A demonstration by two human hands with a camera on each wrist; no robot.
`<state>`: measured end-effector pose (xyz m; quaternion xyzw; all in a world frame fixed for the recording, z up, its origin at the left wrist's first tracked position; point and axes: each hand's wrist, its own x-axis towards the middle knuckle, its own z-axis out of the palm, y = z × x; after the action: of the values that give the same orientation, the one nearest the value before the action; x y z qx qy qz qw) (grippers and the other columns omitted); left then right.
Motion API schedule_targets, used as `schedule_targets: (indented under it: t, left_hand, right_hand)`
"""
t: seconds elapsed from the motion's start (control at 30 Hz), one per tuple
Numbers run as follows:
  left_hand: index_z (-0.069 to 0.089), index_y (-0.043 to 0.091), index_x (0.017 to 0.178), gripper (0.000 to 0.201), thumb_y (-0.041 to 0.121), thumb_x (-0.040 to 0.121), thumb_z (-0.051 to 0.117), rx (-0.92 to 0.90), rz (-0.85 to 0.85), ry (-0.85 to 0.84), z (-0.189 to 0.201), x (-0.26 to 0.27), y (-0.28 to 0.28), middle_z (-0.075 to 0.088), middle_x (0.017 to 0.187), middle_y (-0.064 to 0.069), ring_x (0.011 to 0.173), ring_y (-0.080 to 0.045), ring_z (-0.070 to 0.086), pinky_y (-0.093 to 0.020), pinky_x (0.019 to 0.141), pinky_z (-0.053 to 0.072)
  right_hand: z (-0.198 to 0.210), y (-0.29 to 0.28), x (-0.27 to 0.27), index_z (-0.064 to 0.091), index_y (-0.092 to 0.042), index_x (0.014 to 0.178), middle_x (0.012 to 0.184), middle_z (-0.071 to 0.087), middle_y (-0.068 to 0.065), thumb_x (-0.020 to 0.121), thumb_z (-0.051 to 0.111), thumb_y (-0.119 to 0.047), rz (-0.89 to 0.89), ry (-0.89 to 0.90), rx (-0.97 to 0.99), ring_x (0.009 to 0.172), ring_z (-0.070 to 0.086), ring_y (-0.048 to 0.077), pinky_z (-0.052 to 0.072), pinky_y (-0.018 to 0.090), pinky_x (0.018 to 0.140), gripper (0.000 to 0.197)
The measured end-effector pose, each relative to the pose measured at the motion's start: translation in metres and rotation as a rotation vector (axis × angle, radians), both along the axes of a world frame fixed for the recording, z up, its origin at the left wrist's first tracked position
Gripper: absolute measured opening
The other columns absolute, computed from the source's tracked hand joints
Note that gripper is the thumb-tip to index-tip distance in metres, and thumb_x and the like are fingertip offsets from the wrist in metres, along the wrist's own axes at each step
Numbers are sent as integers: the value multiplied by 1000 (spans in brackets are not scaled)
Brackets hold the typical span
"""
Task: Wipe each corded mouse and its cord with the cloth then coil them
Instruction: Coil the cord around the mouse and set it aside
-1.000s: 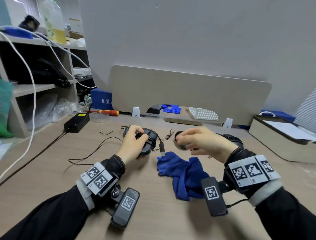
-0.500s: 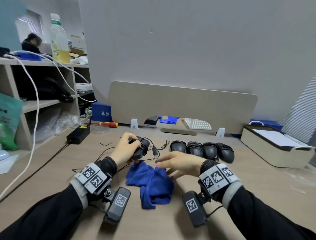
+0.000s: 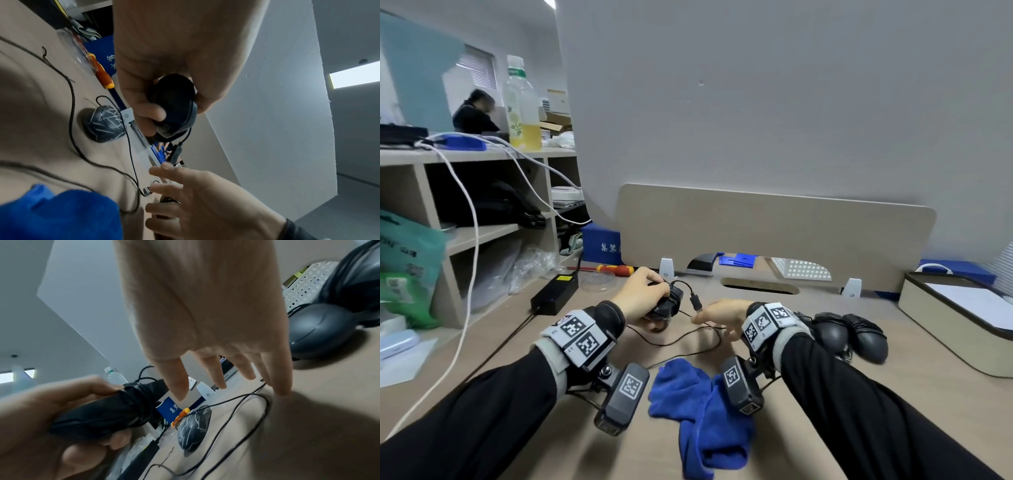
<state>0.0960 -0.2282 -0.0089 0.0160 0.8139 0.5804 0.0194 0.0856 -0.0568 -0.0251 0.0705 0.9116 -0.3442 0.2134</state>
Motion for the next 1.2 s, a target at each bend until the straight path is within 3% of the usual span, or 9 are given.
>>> schedule_targets:
  t: [0.1,0.2,0.33,0.53,0.63,0.7,0.83,1.0,1.2]
  left_hand:
    - [51,15,109,13,15,96,54,-22,14,-8,0,-15,-12,58,98,-11,65,-26,61,-23,35,46]
    - [51,15,111,17,16,95,55,-44,36,22,0,-27,-24,58,103,-10,66,-28,63,-25,36,46]
    - [53,12,112,19,15,94,58,-25,97,88,1,-38,-32,58,100,-6,64,-25,63,-25,38,48]
    - [49,12,113,19,12,96,56,7,78,85,3,-35,-16,53,96,-6,71,-26,60,-23,36,47]
    - [44,13,118,24,11,97,55,-78,50,148,1,-38,4,52,92,-4,68,-23,59,-24,37,46]
    - [39,13,126,35,12,96,55,-209,5,192,-3,-42,19,56,101,-9,70,-22,61,-26,45,48]
    - [32,13,136,49,18,92,55,-608,-36,238,-13,-48,49,49,129,-14,105,-33,59,-37,84,49]
    - [33,14,131,46,11,91,55,-1258,-88,474,-23,-47,79,38,127,-11,111,-33,51,-36,67,40]
    - [37,12,131,44,4,92,54,-1522,-213,472,-44,-57,108,38,128,-13,113,-34,48,-37,74,43]
  right_hand:
    - [-4,-13,-20,48,-4,143,148,48,11,99,58,-33,62,31,52,136,45,30,37,38,113,54]
    - [-25,-29,-47,62,-8,129,134,61,15,83,73,-37,112,41,-21,126,57,33,46,44,108,56]
    - [-25,-54,-42,61,-20,87,89,63,-4,92,68,-21,164,-47,-236,89,59,11,45,15,78,9]
    - [-13,-34,-32,58,-18,100,99,59,-3,98,59,-15,175,-41,-312,90,53,11,46,23,85,3]
    - [-3,3,-31,56,1,117,107,61,15,98,54,-8,-3,55,-328,82,63,25,55,37,88,21]
    - [2,25,-25,52,7,123,102,62,18,98,52,-5,-105,116,-359,74,67,29,61,39,74,28]
    - [9,57,-12,56,6,119,96,59,15,100,47,-5,-178,237,-336,60,61,23,55,29,54,24]
    - [10,83,-3,62,1,106,81,57,11,99,50,-7,-194,206,-341,56,54,20,49,23,50,16]
    - [6,103,1,61,-2,102,82,54,13,98,51,-6,-205,176,-347,58,48,19,45,21,50,12]
